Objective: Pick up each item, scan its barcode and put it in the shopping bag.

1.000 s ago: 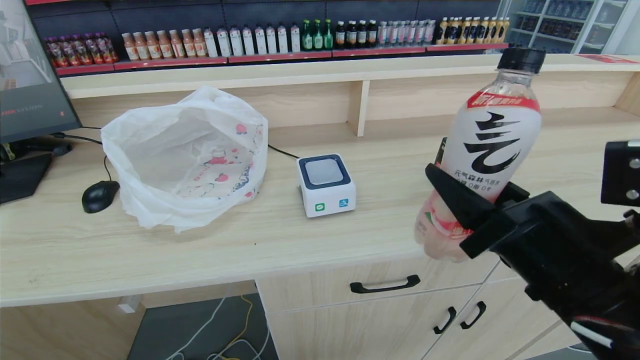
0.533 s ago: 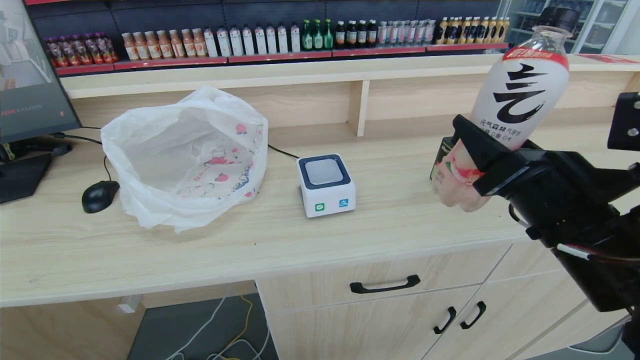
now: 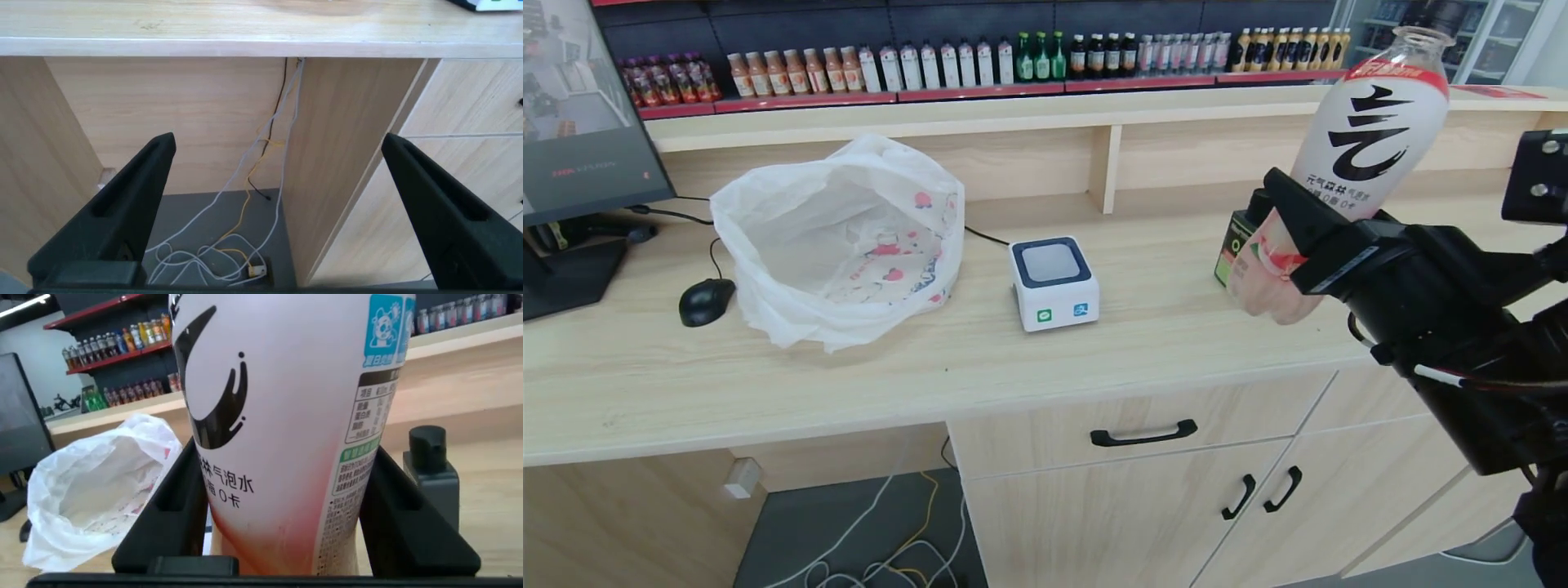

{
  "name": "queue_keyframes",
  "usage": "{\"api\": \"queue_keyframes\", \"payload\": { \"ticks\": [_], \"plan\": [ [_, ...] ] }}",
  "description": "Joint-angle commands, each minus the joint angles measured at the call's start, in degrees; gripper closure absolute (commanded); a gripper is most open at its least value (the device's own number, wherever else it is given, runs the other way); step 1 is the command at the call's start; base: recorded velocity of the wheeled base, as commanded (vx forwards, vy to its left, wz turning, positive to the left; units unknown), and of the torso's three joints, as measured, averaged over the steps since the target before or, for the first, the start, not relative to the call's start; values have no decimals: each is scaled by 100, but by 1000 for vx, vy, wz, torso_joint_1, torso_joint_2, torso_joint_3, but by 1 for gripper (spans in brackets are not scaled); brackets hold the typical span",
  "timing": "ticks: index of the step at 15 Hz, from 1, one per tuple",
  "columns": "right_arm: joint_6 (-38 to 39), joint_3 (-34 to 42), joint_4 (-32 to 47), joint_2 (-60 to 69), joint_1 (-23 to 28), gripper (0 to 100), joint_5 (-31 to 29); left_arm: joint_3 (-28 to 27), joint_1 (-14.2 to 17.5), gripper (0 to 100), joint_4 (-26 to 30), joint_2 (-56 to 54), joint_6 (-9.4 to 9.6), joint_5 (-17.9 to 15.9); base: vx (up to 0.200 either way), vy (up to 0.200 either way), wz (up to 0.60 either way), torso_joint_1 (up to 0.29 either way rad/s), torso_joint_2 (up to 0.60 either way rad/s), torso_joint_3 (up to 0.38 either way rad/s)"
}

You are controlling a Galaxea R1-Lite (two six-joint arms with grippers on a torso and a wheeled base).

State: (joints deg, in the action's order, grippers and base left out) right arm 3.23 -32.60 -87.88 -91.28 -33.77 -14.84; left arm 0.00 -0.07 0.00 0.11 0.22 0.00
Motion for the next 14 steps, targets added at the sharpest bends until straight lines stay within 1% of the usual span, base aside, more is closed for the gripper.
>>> {"api": "queue_keyframes", "payload": {
  "ticks": [1, 8, 11, 14],
  "plan": [
    [2, -159, -36, -144, -33, 100, 16, 0, -1, 0, 0, -2, -4, 0, 0, 200, 0, 17, 7, -7],
    [-7, -309, -36, -276, -25, 100, 16, 0, 7, 0, 0, -2, -4, 0, 0, 200, 0, 3, 3, 2],
    [-7, -511, -36, -408, -33, 100, 16, 0, -1, 0, 0, -2, -4, 0, 0, 200, 0, 2, 4, 1],
    [2, -607, -36, -504, -33, 100, 16, 0, -1, 0, 0, -2, 4, 0, 0, 0, 0, 0, 0, 0]
  ]
}}
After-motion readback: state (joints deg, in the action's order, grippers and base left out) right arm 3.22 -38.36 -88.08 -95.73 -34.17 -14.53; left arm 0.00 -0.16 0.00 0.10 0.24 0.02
